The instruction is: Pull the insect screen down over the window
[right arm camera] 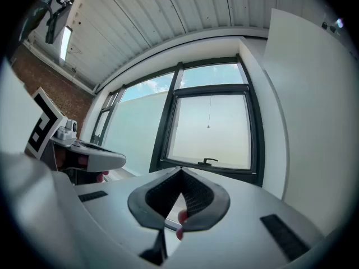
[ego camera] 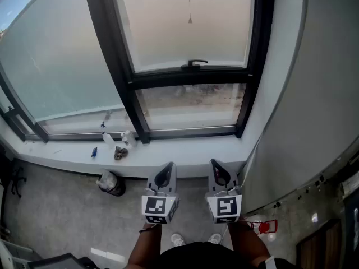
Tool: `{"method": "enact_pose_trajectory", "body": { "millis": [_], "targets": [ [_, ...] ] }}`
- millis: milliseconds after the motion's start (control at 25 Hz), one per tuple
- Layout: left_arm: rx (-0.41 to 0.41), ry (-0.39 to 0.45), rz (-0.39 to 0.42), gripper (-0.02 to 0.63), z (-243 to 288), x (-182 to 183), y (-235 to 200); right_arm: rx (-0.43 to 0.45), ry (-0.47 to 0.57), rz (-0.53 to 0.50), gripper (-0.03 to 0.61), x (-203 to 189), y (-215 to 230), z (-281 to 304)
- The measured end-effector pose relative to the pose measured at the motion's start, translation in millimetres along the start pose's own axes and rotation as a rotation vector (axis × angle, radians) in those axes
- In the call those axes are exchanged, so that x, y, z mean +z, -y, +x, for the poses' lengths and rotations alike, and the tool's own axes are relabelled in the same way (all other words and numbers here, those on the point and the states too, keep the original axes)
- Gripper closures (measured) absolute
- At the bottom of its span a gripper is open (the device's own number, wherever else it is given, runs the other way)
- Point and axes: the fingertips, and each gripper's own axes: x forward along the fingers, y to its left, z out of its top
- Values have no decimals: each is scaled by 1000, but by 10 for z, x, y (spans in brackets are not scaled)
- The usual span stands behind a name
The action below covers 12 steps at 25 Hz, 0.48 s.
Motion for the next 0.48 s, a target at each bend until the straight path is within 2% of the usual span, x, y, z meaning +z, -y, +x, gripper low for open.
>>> {"method": "enact_pose_trajectory", "body": {
  "millis": [240,480],
  "targets": [
    [-3,-5,6,612,42,-7,63,1,-1,16,575,1,51,-12],
    [-2,-10,-132,612,42,-56,20,0,-4,24,575,-52,110,-54]
  ]
}}
